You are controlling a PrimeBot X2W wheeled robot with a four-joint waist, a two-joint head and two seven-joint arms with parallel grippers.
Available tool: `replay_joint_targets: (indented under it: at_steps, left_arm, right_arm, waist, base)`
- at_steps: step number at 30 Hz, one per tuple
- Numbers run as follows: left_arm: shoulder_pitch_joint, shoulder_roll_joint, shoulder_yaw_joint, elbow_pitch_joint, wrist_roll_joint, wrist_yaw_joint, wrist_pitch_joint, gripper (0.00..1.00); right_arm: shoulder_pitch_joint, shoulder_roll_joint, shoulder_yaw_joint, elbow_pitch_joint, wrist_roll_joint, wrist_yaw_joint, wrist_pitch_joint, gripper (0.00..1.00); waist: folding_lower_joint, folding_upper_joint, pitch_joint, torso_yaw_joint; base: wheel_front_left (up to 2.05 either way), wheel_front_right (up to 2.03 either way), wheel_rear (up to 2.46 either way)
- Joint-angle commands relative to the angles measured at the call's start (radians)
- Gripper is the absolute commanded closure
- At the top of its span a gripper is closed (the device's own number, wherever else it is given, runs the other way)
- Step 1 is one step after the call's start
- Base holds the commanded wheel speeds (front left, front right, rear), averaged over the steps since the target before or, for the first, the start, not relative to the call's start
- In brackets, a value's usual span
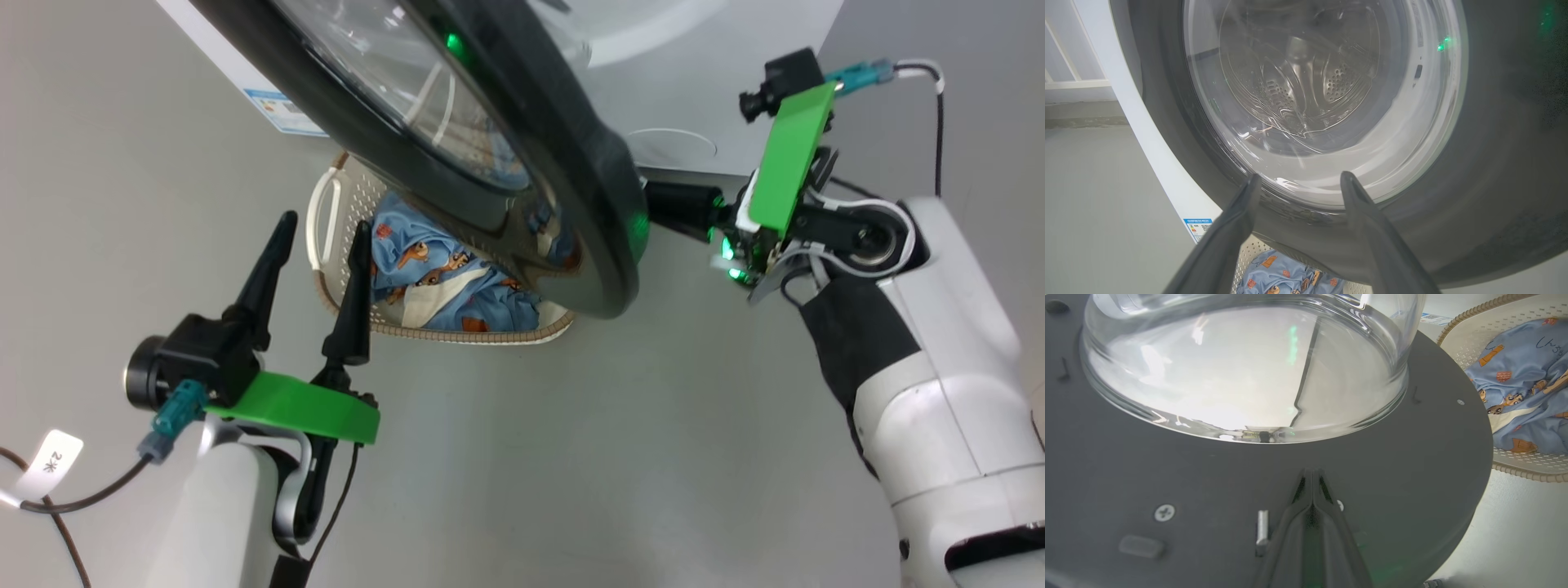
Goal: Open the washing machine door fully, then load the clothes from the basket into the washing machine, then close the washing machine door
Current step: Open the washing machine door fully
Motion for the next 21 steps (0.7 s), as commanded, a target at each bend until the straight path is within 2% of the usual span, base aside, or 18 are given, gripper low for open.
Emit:
replay_joint_targets:
  at_steps: [1,21]
  left_arm:
    - [0.013,0.027,0.035,-0.027,0.005,-0.003,-0.006,0.00]
    - [0.089,0.027,0.047,-0.040,0.018,-0.020,-0.006,0.00]
  right_arm:
    - [0.020,0.036,0.032,-0.037,0.029,0.002,-0.009,1.00]
    - [0.109,0.036,0.246,-0.081,0.215,0.002,-0.145,1.00]
  waist:
    - [0.0000,0.0000,-0.009,0.001]
    - [0.0000,0.0000,-0.102,0.013]
  base:
    - [0.00,0.00,0.00]
    - [0.00,0.00,0.00]
